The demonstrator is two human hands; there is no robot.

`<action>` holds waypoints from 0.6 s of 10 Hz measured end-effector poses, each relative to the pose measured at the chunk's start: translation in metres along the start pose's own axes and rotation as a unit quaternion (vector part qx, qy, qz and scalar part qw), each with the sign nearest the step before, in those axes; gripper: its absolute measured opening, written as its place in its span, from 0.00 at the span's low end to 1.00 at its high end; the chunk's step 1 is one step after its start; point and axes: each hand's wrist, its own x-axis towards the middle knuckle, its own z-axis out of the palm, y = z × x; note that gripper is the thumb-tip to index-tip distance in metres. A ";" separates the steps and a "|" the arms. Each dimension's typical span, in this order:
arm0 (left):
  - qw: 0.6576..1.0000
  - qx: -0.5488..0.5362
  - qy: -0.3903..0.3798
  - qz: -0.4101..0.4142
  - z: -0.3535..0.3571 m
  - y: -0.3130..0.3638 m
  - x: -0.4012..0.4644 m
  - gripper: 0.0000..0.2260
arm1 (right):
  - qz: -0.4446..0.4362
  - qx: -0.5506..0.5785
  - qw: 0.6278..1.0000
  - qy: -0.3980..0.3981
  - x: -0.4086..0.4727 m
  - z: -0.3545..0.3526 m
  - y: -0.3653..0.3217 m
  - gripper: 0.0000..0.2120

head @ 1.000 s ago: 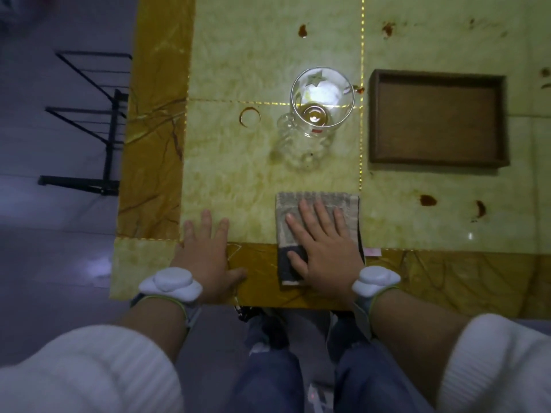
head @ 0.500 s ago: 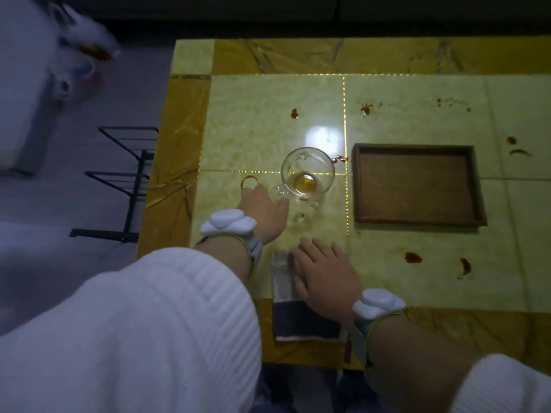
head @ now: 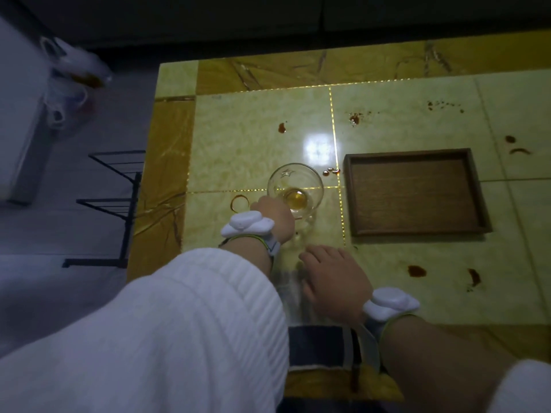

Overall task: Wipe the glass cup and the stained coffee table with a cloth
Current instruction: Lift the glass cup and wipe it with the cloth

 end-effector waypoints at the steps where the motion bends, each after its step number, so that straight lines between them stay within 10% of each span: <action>1: 1.000 -0.011 0.001 -0.024 -0.006 -0.003 -0.006 0.17 | 0.004 0.005 1.000 -0.003 -0.003 -0.001 -0.001 0.23; 6: 0.988 -0.083 0.128 -0.038 -0.010 -0.082 -0.095 0.09 | 0.011 0.025 0.998 -0.048 -0.052 0.004 -0.041 0.13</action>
